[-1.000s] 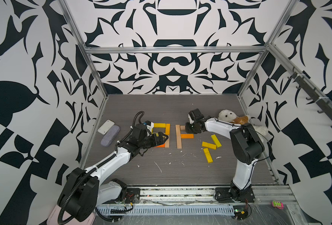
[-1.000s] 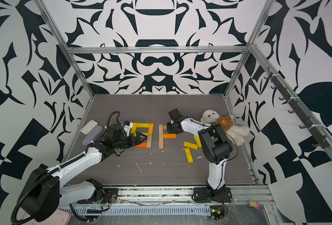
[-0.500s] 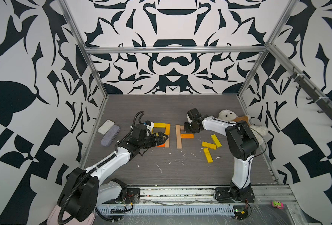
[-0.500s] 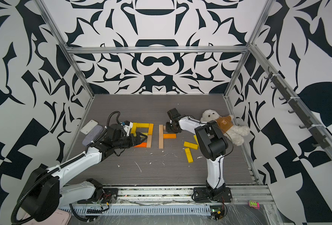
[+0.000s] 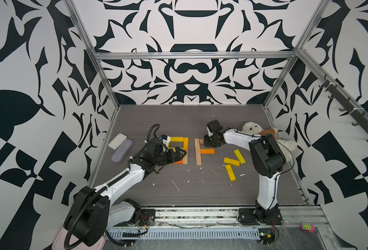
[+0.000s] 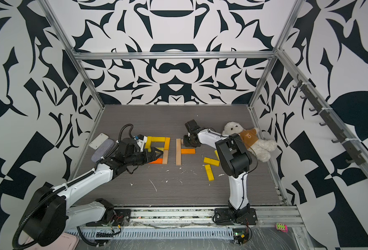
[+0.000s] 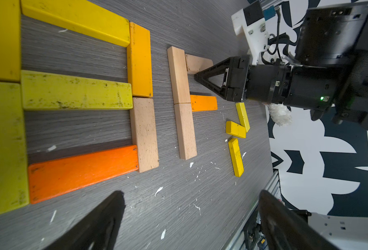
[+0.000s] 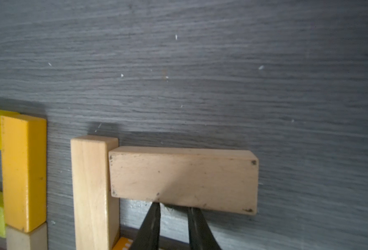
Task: Assemble the number 8 with building blocks
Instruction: Adjust the building block at the center of the board.
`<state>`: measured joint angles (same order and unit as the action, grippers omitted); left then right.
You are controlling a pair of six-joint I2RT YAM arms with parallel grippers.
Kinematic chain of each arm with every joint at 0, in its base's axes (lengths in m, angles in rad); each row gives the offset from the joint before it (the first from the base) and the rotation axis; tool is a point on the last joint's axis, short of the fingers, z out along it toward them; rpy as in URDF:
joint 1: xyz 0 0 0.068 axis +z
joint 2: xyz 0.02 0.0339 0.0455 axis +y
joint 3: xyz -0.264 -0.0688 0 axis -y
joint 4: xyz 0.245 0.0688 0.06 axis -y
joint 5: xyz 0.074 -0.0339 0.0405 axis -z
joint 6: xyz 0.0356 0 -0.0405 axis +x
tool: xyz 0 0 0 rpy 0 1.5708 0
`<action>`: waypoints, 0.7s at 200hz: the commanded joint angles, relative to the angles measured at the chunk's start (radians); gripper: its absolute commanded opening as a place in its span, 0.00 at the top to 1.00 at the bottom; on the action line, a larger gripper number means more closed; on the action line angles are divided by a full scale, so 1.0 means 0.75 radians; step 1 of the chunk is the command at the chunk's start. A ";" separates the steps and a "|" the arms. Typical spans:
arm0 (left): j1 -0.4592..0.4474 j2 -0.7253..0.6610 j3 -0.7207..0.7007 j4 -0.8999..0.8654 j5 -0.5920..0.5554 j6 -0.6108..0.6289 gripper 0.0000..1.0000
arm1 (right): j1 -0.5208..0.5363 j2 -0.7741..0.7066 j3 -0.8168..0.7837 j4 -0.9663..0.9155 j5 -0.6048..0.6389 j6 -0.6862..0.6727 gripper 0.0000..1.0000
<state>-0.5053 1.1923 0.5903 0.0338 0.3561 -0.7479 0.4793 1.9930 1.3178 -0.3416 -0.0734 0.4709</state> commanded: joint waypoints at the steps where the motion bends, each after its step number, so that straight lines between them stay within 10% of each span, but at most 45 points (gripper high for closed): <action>1: -0.005 -0.011 -0.020 0.014 -0.010 0.001 0.00 | 0.004 -0.010 0.047 -0.008 0.002 -0.004 0.73; 140: -0.005 -0.022 -0.020 0.012 -0.007 0.001 0.01 | 0.009 -0.235 -0.144 0.055 -0.040 -0.073 0.73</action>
<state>-0.5053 1.1923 0.5835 0.0338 0.3557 -0.7483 0.4797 1.9369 1.2655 -0.3161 -0.0948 0.4564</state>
